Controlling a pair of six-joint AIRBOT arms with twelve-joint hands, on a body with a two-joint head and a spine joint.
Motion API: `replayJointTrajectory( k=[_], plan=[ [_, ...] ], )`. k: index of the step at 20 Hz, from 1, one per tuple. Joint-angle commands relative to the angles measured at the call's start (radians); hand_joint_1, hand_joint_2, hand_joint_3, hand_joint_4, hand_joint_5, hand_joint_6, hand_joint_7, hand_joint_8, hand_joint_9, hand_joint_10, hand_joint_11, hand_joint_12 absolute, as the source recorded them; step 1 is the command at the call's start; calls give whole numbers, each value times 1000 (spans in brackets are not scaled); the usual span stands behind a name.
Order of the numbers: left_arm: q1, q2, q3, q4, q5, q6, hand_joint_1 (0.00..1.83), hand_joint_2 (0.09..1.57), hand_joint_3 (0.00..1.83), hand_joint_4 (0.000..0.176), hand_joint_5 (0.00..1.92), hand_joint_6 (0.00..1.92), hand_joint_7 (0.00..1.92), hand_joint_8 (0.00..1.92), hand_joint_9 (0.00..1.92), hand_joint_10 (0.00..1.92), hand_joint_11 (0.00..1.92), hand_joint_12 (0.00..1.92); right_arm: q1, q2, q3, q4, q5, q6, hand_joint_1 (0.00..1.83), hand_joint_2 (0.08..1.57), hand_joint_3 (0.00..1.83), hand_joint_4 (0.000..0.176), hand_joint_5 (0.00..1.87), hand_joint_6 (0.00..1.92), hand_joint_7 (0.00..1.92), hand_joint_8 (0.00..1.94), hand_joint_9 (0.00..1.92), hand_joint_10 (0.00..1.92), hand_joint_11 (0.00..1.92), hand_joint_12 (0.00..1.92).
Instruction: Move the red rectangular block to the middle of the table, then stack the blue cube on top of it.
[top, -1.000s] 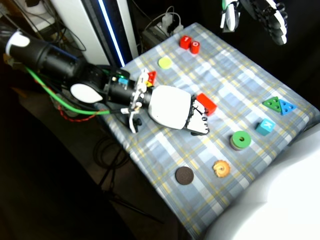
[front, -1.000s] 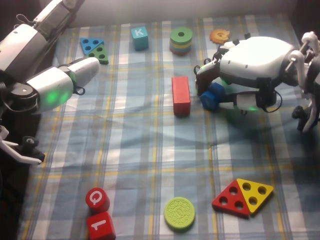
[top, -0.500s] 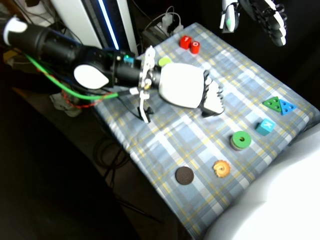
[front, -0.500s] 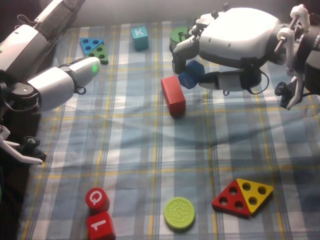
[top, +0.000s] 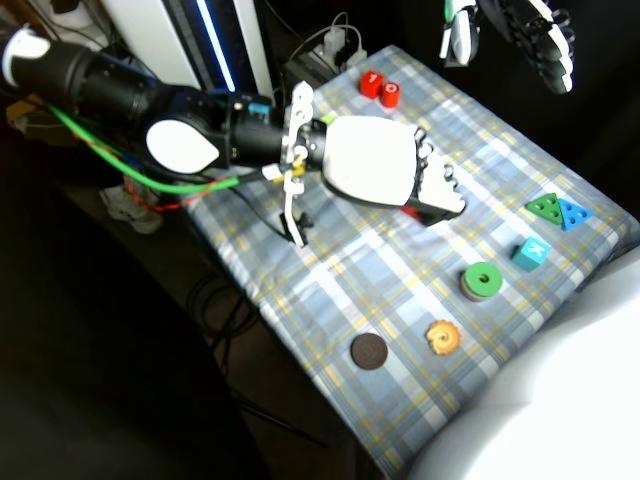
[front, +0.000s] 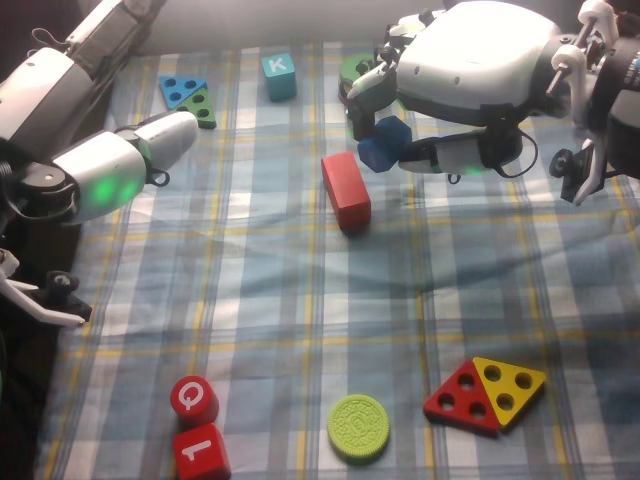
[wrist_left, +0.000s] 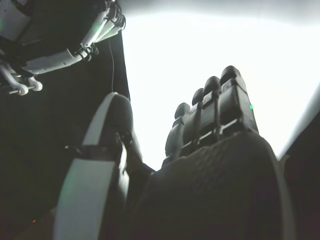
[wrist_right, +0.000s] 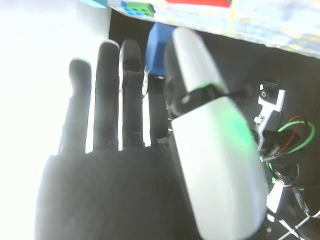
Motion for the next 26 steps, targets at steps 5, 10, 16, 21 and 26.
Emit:
replayJointTrajectory(
  k=[5, 10, 16, 21, 26],
  plan=[
    [-7, -10, 9, 22, -120, -20, 927, 1376, 0, 66, 20, 3, 0, 0, 0, 0, 0, 0, 16, -33, 11, 3, 101, -1, 1098, 1326, 0, 0, 620, 1383, 628, 1684, 371, 1612, 82, 1901],
    [-6, -11, 9, 19, -125, -25, 1001, 1388, 2, 62, 21, 2, 0, 0, 0, 0, 0, 0, 16, -54, 15, -17, 92, -1, 1152, 1262, 1, 0, 733, 1215, 716, 1573, 393, 1523, 68, 1874],
    [-3, -10, 9, 19, -132, -31, 1200, 1384, 0, 79, 28, 2, 0, 0, 0, 0, 0, 0, 16, -55, 14, -21, 87, -1, 1155, 1240, 0, 0, 771, 1198, 746, 1493, 403, 1269, 0, 1325],
    [0, -10, 7, 19, -136, -33, 1158, 1391, 2, 87, 28, 1, 0, 0, 0, 0, 0, 0, 16, -55, 12, -22, 87, 7, 1149, 1241, 0, 0, 755, 1232, 757, 1461, 455, 1304, 32, 1804],
    [0, -10, 7, 19, -137, -33, 1116, 1397, 5, 85, 18, 0, 0, 0, 0, 0, 0, 0, 16, -57, 12, -34, 87, 8, 1145, 1247, 1, 0, 772, 1209, 718, 1499, 435, 1224, 19, 1652]
  ],
)
